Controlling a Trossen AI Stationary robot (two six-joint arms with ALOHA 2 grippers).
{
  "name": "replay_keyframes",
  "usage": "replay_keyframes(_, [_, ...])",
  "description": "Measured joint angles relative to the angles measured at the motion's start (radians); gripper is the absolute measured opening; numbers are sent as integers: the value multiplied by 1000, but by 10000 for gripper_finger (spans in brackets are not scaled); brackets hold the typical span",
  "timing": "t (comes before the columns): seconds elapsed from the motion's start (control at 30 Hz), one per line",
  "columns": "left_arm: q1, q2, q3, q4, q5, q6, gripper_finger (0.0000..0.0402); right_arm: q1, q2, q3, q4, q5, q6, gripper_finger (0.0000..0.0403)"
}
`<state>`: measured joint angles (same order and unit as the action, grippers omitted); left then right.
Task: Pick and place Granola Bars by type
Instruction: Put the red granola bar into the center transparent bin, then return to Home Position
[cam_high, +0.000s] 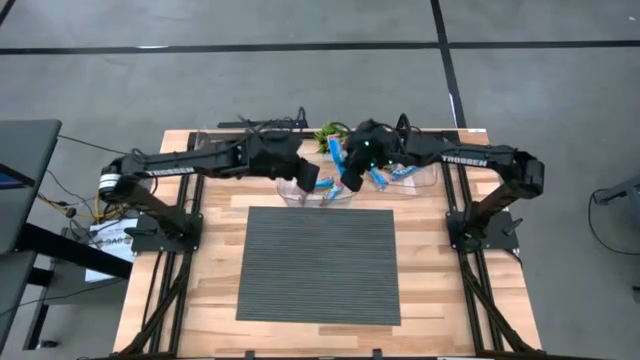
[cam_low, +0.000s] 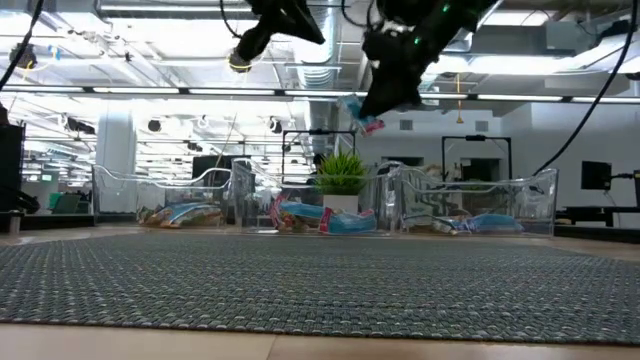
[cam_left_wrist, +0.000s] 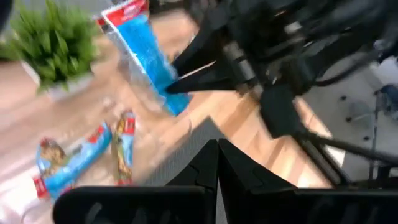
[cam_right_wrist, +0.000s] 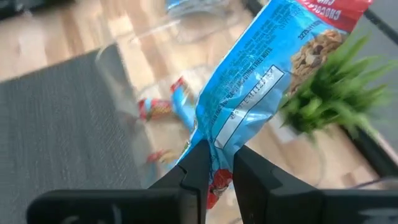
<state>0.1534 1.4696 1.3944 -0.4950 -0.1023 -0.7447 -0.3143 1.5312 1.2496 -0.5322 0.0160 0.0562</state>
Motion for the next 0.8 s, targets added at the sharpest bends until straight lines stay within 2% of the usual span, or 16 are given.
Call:
replay_keyframes(0.23, [27,-49,0,6,-1,57,0,-62,11,1,0,-41,-12,81])
replay_keyframes(0.53, [46,-49,0,-66,28,90,0,-53,12,1,-21,-50,-4,180])
replay_keyframes(0.63, [46,-49,0,-76,36,104,0,-42,11,1,-14,-165,-16,205])
replay_keyframes(0.73, [45,-49,0,-77,78,138,0,-36,4,1,-34,-311,-21,219])
replay_keyframes(0.8, [42,-49,0,-76,118,168,0,-28,4,1,-85,-367,-23,222])
